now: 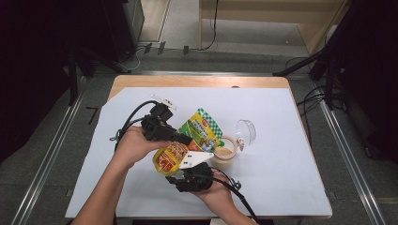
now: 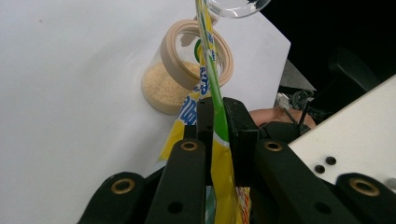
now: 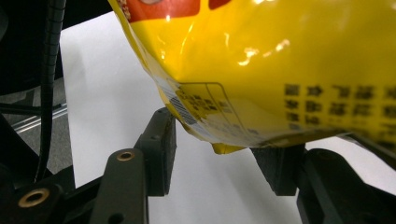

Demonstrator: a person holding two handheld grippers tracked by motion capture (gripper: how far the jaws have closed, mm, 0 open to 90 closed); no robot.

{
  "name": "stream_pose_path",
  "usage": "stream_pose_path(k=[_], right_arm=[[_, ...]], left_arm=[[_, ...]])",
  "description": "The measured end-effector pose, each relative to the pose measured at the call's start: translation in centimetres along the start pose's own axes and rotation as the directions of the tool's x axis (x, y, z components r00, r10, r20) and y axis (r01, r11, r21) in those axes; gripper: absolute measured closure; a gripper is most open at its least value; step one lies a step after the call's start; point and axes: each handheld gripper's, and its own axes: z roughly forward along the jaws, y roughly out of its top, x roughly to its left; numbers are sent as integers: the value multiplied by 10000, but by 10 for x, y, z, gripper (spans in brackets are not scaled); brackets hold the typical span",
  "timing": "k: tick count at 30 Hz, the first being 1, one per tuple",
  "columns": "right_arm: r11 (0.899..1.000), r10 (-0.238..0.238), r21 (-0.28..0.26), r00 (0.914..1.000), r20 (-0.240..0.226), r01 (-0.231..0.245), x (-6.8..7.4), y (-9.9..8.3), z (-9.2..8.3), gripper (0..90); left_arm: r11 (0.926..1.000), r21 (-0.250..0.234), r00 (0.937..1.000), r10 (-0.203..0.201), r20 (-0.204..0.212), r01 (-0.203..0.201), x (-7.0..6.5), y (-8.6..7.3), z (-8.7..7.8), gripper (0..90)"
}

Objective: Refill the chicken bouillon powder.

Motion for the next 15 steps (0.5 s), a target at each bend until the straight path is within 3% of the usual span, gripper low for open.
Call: stream_pose_path(k=[7,15], right_arm=[[9999,68,-99,9999,97,-67,-2,0,-2,508],[9998,-46,-202,9998,172,49,-2,1,-4,491]], left_arm=[[9997,-249,9992,-47,400,57,6,-4,-7,877],[9992,-364,9988,165,456,-149,7,-8,-14,887]])
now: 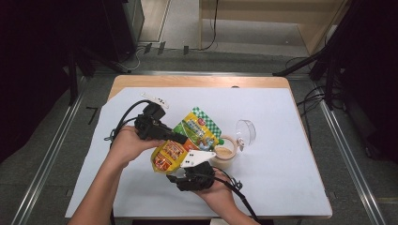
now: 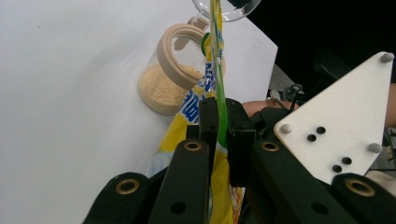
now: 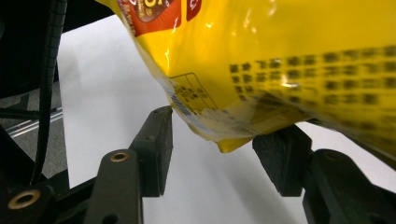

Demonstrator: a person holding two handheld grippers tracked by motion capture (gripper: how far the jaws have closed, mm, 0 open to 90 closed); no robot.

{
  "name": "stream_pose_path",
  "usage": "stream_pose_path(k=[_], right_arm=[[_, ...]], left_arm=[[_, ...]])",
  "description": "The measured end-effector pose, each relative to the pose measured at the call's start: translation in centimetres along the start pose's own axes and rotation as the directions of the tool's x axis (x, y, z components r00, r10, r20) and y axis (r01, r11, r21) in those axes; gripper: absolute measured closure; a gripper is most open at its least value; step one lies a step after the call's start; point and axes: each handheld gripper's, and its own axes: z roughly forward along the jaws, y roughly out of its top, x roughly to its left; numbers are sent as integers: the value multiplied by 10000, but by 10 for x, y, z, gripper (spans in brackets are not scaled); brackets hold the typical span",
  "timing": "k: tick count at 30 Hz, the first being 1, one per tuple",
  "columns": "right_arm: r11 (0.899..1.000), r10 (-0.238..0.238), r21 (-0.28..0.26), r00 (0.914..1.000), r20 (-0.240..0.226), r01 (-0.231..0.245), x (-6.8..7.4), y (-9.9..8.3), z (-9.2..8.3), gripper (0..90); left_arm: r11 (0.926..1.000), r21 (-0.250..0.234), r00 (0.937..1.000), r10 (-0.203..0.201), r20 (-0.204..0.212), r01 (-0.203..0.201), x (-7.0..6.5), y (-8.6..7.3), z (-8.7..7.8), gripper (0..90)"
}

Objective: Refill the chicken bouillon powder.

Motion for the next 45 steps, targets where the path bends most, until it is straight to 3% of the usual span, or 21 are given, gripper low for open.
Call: stream_pose_path(k=[8,15,19,24,35,40,41,45], right_arm=[[9992,247,-321,9997,82,-244,-5,2,-6,469],[9987,121,-492,9998,158,-113,-5,4,-9,463],[9985,-102,-539,9988,485,129,-5,4,-12,460],[9970,81,-778,9980,622,-33,-11,7,-18,460],[9961,40,-886,9986,531,7,-10,12,-25,460],[9966,55,-821,9991,420,-20,-9,12,-26,459],[9972,88,-748,9993,357,-61,-10,12,-27,460],[9984,200,-542,9996,205,-189,-12,11,-28,458]], left_arm=[[9997,-225,10000,38,5,-38,4,-3,-9,892],[9986,-524,10000,27,38,-25,7,-5,-12,892],[9984,-560,10000,-14,19,15,8,-6,-15,892],[9961,-878,10000,34,55,-29,11,-8,-22,893],[9796,-2009,10000,-78,8,78,20,-13,-41,894],[9691,-2444,9990,-389,-210,326,27,-16,-49,894],[9637,-2633,9980,-549,-321,445,32,-17,-52,894],[9544,-2873,9953,-929,-290,807,43,-18,-55,893]])
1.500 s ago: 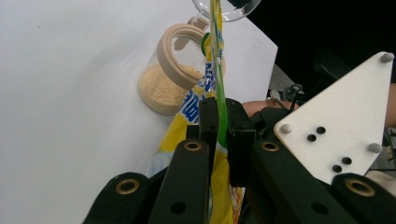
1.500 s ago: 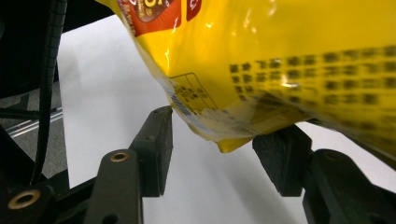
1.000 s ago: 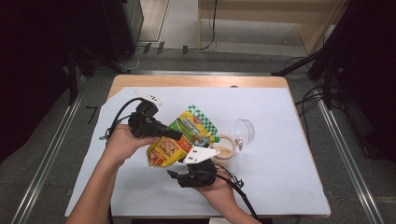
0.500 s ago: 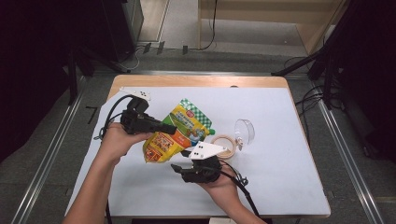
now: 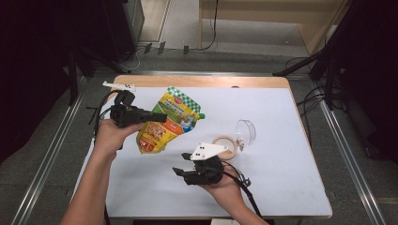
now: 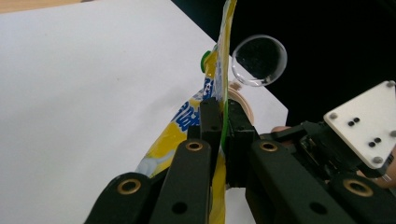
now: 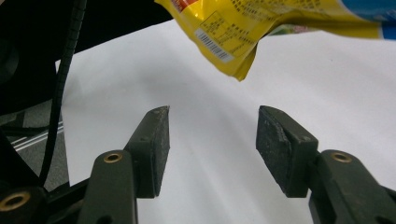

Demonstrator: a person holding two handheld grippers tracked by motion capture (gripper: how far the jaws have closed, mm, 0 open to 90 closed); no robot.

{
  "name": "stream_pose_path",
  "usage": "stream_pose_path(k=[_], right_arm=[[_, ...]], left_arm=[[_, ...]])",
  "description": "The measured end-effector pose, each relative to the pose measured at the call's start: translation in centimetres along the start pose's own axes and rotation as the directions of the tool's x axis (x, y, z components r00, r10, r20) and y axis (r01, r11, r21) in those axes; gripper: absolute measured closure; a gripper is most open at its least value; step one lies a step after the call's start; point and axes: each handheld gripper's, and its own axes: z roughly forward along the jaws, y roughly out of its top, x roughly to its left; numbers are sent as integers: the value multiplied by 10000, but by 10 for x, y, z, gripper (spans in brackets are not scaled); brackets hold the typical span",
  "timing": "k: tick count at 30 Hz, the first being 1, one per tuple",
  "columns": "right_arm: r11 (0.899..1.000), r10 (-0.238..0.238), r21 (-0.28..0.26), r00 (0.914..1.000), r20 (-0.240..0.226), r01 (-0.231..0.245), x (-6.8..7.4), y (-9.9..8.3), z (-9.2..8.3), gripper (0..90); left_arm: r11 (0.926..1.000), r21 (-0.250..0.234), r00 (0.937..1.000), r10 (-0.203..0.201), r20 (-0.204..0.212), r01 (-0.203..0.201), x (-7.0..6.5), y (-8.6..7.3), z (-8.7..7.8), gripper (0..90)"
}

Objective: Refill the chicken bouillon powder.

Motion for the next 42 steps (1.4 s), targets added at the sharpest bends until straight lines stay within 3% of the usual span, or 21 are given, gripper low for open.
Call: stream_pose_path(k=[6,10,20,25,34,42], right_arm=[[9998,177,113,9998,98,-178,-3,-2,-2,458],[9995,216,221,9996,208,-221,-4,-5,-4,458],[9993,318,192,9986,420,-326,-9,-7,-9,458],[9991,376,158,9983,453,-383,-10,-7,-10,458],[9992,398,81,9980,495,-402,-12,-5,-13,459],[9988,482,69,9975,524,-486,-15,-4,-15,459]], left_arm=[[9993,-221,9993,-296,-248,291,12,2,5,895],[9998,-86,9976,-159,-678,154,20,4,18,896],[9997,-119,9957,198,-901,-210,33,4,41,897],[9998,-200,9970,-22,-773,6,41,1,42,897],[9999,-61,9945,-147,-1037,142,47,-4,43,897],[9995,-99,9951,-296,-944,288,49,-8,41,897]])
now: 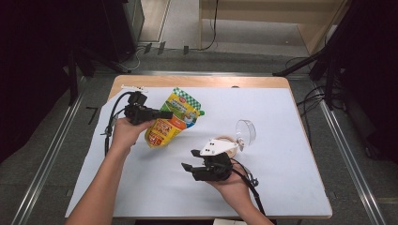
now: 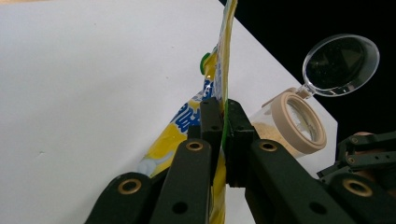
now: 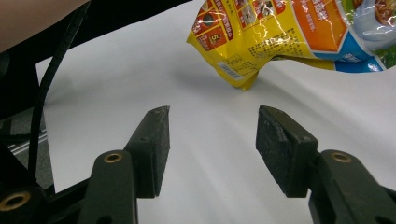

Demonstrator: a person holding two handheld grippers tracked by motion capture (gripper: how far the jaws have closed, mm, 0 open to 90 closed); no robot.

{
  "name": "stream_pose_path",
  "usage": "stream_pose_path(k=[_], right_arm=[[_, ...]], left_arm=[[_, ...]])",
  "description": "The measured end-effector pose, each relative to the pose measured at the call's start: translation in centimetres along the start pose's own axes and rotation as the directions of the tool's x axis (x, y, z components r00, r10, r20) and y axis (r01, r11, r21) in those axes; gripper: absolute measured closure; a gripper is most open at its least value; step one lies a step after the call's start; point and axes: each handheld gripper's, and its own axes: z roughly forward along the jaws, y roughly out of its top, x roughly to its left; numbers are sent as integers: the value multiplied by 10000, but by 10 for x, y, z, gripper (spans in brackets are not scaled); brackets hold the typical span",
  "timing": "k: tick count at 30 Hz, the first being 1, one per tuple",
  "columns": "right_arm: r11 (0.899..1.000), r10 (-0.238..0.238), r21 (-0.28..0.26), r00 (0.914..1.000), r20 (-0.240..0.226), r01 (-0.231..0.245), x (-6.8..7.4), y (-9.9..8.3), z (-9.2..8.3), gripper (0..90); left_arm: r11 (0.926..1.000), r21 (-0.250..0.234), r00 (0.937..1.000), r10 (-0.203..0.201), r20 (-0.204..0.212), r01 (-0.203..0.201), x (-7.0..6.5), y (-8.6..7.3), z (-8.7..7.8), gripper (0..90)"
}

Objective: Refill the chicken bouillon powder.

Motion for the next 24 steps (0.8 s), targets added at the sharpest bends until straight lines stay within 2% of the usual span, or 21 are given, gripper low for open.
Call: stream_pose_path(k=[9,13,16,18,24], right_arm=[[9999,-150,0,9998,94,150,-1,4,-4,460],[9999,-171,20,9998,76,171,-1,6,-6,460],[9998,-199,-11,9998,79,200,-2,7,-8,460],[9997,-229,-36,9997,86,230,-2,9,-9,460],[9996,-275,-10,9995,129,275,-5,11,-12,460]], left_arm=[[10000,-86,10000,-43,75,44,2,-6,-8,894],[10000,-52,10000,66,-59,-66,1,-10,-14,893],[10000,-34,9999,-63,-139,62,-1,-13,-19,886],[10000,56,9999,76,-150,-76,-3,-15,-21,884],[9999,-14,9995,165,-271,-166,-6,-21,-27,873]])
